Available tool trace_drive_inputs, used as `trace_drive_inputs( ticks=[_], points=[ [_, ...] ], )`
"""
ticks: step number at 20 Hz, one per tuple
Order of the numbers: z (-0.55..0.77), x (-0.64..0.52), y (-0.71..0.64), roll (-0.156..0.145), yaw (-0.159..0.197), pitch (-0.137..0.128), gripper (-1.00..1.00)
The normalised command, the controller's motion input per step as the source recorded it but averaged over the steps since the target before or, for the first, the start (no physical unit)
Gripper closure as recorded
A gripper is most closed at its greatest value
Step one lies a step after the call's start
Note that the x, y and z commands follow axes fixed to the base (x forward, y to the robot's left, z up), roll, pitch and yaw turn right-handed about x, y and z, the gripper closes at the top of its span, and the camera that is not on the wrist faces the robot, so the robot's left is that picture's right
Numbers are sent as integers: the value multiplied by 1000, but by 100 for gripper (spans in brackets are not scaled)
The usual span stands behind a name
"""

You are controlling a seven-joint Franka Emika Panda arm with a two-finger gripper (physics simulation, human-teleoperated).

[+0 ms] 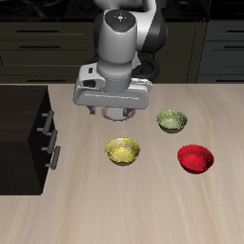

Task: Place the yellow bowl on the plate

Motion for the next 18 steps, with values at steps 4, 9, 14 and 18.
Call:
trace_drive_inputs(
  ticks=[4,9,14,18],
  points=[
    [-120,10,52,16,-2,12,-100],
    [-98,24,21,7,-7,2,-100],
    [-174,36,36,3,-5,-3,-100],
    [-137,4,22,8,-5,14,-100]
  ],
)
